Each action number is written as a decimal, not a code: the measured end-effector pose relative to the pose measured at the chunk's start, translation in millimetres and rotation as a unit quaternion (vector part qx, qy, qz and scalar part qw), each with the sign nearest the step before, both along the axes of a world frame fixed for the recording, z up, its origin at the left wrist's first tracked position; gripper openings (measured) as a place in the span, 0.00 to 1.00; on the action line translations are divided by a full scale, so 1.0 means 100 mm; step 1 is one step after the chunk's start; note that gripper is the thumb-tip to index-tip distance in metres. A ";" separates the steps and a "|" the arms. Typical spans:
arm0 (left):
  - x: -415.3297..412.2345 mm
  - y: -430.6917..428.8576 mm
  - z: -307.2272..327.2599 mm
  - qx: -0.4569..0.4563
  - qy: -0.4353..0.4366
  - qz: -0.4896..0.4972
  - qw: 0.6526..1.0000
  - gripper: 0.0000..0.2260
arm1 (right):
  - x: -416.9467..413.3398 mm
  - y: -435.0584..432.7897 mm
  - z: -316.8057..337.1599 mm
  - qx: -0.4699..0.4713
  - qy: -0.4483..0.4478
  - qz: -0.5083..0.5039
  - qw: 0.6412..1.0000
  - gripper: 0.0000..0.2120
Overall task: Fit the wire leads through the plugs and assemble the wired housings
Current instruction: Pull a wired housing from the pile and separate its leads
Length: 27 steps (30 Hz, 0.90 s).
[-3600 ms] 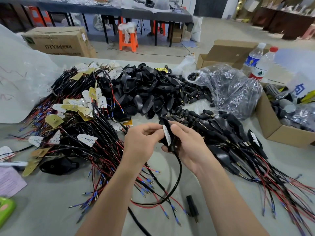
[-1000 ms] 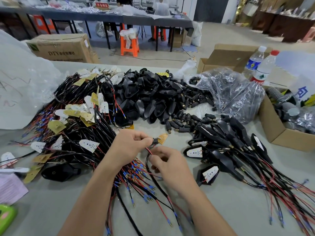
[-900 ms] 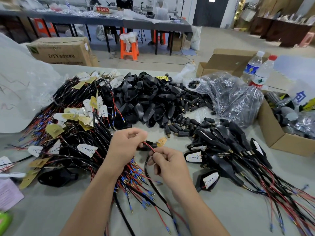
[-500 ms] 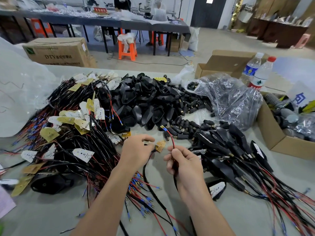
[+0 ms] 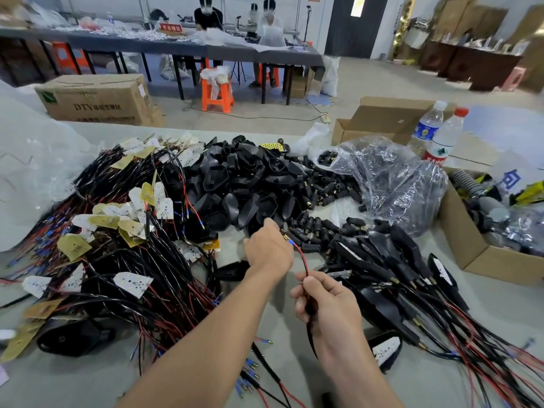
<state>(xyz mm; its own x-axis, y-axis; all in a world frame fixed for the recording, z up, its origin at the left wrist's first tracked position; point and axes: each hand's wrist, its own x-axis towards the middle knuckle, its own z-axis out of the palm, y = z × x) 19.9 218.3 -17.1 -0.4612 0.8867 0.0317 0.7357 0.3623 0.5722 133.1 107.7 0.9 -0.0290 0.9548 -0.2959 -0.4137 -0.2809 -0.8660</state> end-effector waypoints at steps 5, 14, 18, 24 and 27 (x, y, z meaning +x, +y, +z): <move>-0.14 -0.25 0.15 0.076 -0.164 -0.075 0.981 0.10 | 0.07 0.09 -0.01 0.031 -0.047 -0.007 0.998 0.10; -0.72 -1.00 0.23 0.142 -0.394 -0.058 0.906 0.12 | -0.04 0.31 -0.10 0.127 -0.161 0.050 0.977 0.10; -0.77 -1.16 0.15 0.159 -0.353 -0.041 0.921 0.12 | -0.15 0.33 -0.23 0.143 -0.183 0.057 0.971 0.09; -0.70 -1.14 0.10 0.192 -0.428 -0.062 0.881 0.15 | -0.09 0.33 -0.22 0.153 -0.163 0.072 0.972 0.13; -0.70 -1.15 0.10 0.200 -0.466 -0.070 0.859 0.13 | -0.06 0.28 -0.19 0.178 -0.150 0.078 0.969 0.16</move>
<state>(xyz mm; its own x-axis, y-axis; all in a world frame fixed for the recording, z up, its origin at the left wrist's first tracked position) -50.4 102.9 -6.9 -0.3416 0.9396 0.0215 -0.0899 -0.0554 0.9944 127.0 136.0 -18.2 -0.1448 0.9889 0.0331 -0.1047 0.0179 -0.9943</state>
